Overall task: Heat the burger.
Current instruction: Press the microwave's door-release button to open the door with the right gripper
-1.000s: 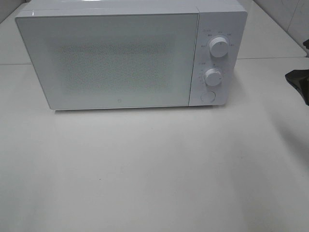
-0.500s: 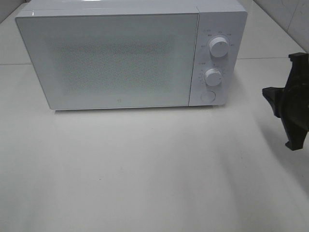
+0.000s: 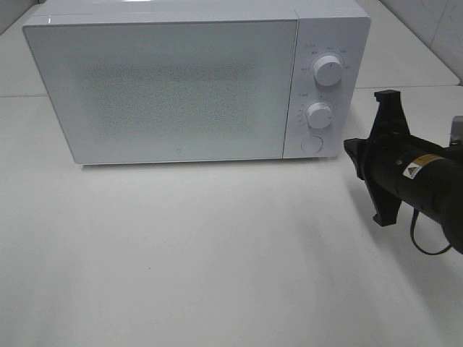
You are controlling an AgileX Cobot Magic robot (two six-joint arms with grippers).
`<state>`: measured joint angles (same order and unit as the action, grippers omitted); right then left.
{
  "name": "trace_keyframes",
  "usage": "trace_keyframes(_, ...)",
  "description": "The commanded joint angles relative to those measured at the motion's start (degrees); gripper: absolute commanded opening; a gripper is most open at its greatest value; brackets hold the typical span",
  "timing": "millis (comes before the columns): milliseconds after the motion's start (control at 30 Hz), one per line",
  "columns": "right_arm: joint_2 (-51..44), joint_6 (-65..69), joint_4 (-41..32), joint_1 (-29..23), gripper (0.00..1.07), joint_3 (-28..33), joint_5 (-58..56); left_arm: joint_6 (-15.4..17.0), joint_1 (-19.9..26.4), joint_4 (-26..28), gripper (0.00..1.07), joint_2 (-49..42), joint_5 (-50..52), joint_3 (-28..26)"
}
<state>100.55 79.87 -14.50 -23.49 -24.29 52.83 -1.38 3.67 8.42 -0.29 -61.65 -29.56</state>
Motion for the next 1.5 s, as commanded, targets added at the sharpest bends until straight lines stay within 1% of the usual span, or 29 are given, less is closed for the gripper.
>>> trace_keyframes(33,2.5,0.0,-0.1,-0.8,0.00,-2.6,0.6,0.0,0.0,0.1,0.95,-0.9,0.5,0.1)
trace_keyframes(133,5.2,0.1,-0.3,-0.8,0.00,-4.4,0.0,0.0,0.0,0.1,0.95,-0.9,0.5,0.1)
trace_keyframes(333,7.2,0.1,-1.3,-0.8,0.00,-6.2,-1.7,0.0,0.0,0.1,0.95,-0.9,0.5,0.1)
trace_keyframes(400,8.8,0.1,-1.3,-0.8,0.00,-8.5,-3.6,0.0,0.0,0.1,0.95,-0.9,0.5,0.1)
trace_keyframes(467,9.1,0.1,-1.3,-0.8,0.00,-8.9,-4.1,0.0,0.0,0.1,0.95,-0.9,0.5,0.1)
trace_keyframes(967,14.9,-0.3,-1.3,-0.8,0.00,-17.7,-7.2,0.0,0.0,0.1,0.95,-0.9,0.5,0.1)
trace_keyframes(1267,17.8,-0.3,-2.2,-0.8,0.00,-20.3,-6.4,0.0,0.0,0.2,0.95,-0.9,0.5,0.1)
trace_keyframes(1367,18.2,-2.2,-4.8,-0.8,0.00,-20.4,-3.4,0.0,0.0,0.2,0.95,-0.9,0.5,0.1)
trace_keyframes(1500,18.2,-3.0,-5.3,-0.8,0.00,-20.4,-0.2,0.0,0.0,0.2,0.95,-0.9,0.5,0.1)
